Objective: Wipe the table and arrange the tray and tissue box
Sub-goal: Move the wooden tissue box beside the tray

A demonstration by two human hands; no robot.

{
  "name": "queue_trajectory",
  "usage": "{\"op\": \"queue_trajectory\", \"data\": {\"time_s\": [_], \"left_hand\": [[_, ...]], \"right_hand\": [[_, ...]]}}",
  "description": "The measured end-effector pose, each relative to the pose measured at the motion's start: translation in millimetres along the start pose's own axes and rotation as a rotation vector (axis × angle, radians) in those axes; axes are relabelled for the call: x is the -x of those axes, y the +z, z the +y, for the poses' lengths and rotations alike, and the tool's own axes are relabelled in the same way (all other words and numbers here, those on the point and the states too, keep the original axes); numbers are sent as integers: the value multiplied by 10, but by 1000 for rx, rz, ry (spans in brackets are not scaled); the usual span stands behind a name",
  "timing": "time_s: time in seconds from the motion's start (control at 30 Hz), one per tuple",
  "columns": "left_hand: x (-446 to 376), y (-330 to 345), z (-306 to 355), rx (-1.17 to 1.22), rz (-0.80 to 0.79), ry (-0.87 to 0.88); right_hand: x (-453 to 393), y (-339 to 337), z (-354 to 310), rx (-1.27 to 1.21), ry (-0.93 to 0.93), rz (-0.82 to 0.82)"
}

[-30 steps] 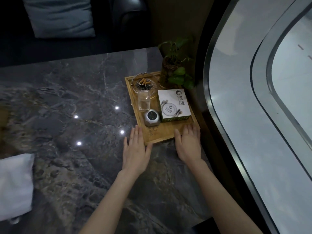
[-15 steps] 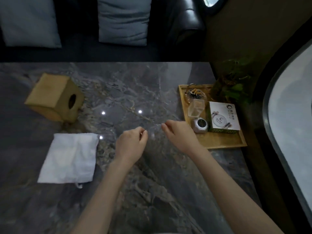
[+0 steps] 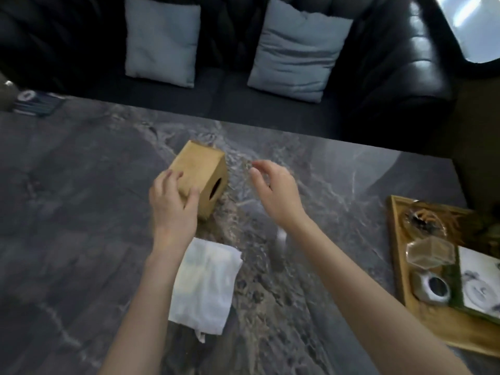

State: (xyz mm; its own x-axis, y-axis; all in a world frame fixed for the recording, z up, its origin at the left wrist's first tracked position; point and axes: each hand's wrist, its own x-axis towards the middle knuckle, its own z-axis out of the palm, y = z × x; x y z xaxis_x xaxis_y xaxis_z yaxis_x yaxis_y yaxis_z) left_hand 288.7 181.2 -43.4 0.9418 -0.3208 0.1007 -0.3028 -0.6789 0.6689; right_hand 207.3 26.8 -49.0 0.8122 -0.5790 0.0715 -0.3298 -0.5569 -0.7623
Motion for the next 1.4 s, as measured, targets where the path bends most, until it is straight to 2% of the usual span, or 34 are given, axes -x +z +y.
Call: {"op": "queue_trajectory", "data": {"time_s": [0.1,0.2,0.3,0.37,0.43,0.67,0.87,1.13,1.4], "left_hand": [[-208,113,-216,27,20,-171],[-299,279,-338,353,-2,-473],[-320,387,-439,671,-54,-562],[-288,408,-454,714,-130,-549],[-273,424,-446,691,-138,-540],[-249,361,-203,361,-89,-528],[-123,212,195,416,-166,-418],[343,-26,888,477,-206,-157],[1140,-16,1446,503,-320,-37]], "right_hand": [[-303,326,-84,-284,206,-197],[-485,581,-151,-521,370,-333],[-580,746,-127,-710,464,-397],[-597,797,-77,-724,437,-398],[-594,806,-9,-725,420,-379],[-463,605,-18,-518,392,-285],[-359,96,-143,-416,340,-174],[167,-769,-308,-530,218,24],[1098,-1468,-141,-694,175,239]]}}
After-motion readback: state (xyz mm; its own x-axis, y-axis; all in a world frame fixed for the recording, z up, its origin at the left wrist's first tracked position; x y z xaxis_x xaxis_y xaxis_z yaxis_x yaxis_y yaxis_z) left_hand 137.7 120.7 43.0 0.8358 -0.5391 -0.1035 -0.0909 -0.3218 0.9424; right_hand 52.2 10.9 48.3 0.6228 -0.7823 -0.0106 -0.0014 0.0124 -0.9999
